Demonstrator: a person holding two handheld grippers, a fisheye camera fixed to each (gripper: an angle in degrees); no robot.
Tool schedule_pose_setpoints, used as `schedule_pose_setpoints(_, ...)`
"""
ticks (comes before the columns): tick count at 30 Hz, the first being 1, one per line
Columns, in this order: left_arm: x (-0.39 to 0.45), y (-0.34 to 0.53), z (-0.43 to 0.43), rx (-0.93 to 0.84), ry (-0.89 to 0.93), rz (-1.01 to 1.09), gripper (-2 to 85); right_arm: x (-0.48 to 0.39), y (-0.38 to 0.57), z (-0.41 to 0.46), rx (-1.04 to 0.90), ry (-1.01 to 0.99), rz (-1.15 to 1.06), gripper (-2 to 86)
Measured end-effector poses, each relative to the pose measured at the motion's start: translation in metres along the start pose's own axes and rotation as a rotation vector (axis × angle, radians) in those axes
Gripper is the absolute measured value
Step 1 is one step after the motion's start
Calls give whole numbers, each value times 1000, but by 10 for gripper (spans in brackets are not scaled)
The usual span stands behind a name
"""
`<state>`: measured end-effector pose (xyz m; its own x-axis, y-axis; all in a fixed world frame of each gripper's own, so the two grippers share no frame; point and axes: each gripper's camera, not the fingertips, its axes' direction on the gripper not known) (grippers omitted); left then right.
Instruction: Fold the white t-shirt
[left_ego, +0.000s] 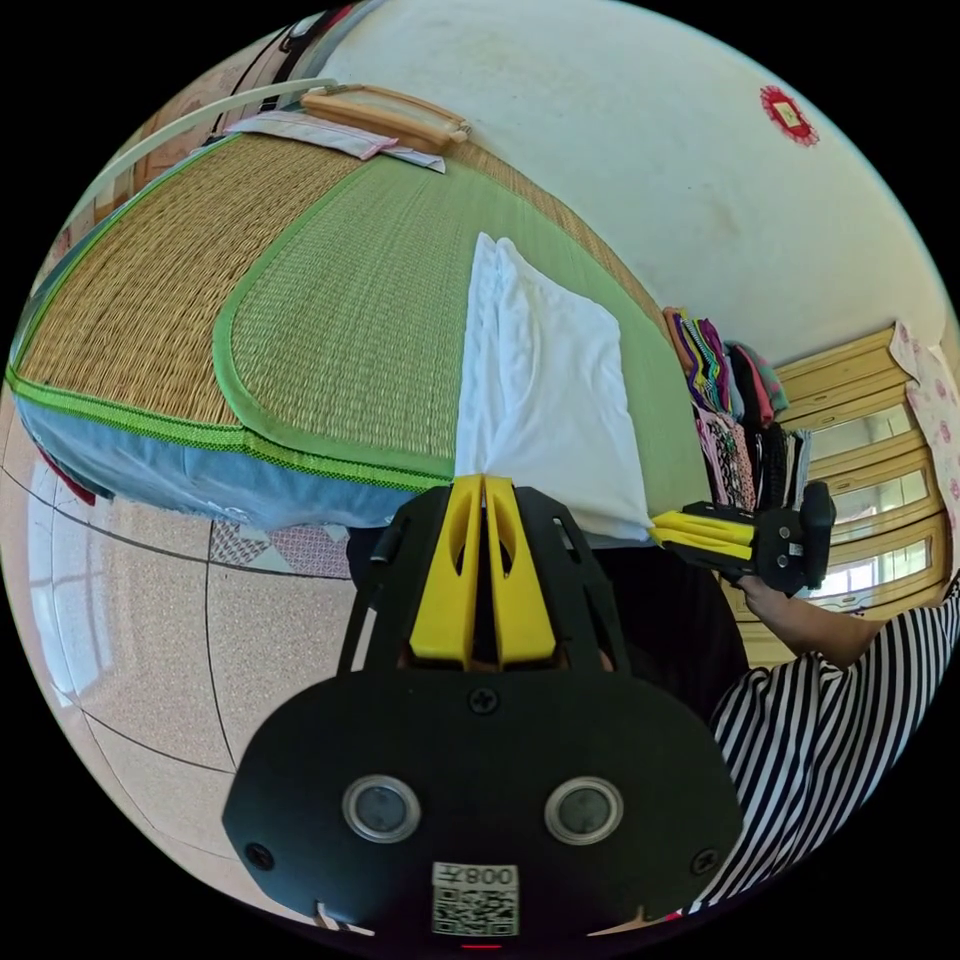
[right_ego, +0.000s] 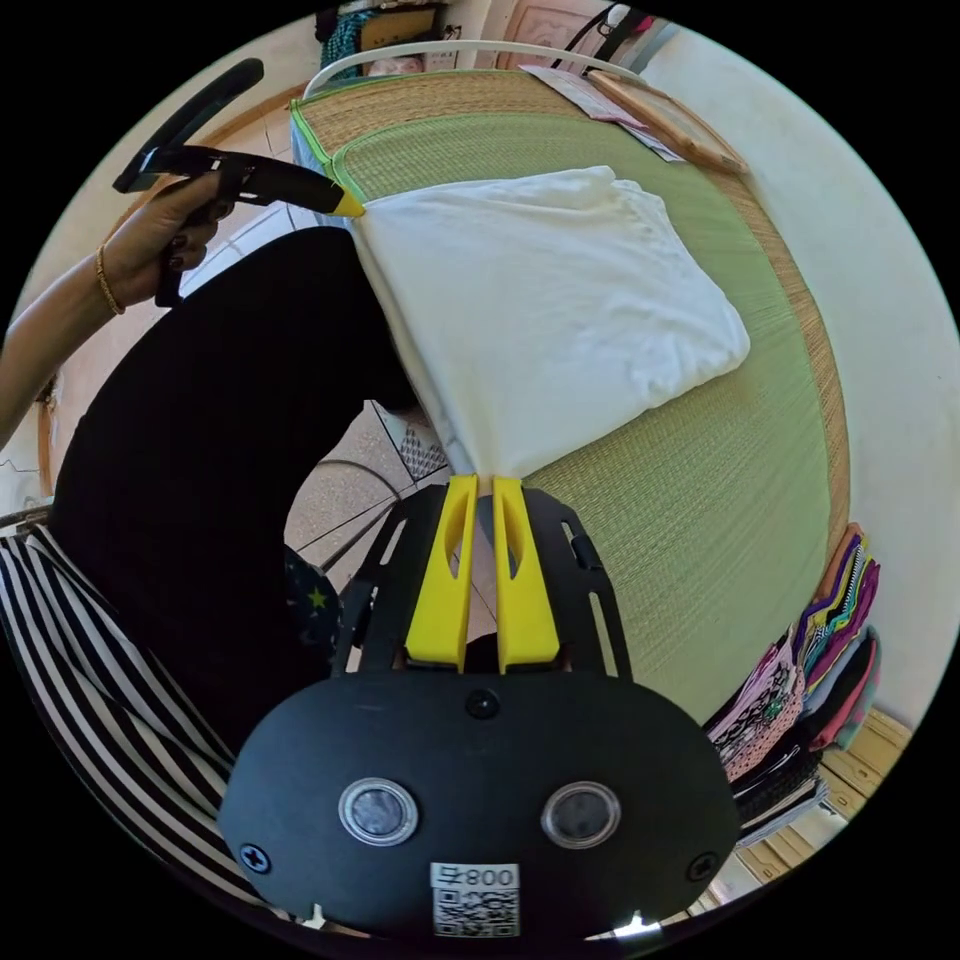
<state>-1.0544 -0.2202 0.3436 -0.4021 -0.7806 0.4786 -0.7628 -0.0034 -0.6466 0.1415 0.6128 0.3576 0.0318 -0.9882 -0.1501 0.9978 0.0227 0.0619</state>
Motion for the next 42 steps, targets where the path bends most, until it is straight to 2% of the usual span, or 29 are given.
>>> schedule_pose_setpoints(8, -10, 2, 11, 1, 23, -37, 2, 38, 25, -5, -3, -124, 61, 16)
schedule_pose_setpoints(13, -20, 5, 17, 9, 57, -74, 2, 59, 51, 4, -75, -217, 88, 4)
schedule_pose_setpoints(17, -25, 11, 15, 13, 15, -89, 1, 94, 70, -15, -7, -317, 176, 2)
schedule_pose_setpoints(24, -11, 4, 16, 86, 78, -43, 2, 153, 79, -52, 185, -489, 284, 1)
schedule_pose_setpoints(30, -12, -7, 63, -38, 8, -42, 1, 173, 85, -18, 96, -551, 318, 1)
schedule_pose_setpoints(33, -18, -3, 65, -15, 35, -78, 1, 193, 98, -19, 114, -634, 363, 1)
schedule_pose_setpoints(42, -15, -5, 84, -35, 8, -70, 2, 226, 123, -31, 107, -710, 367, 1)
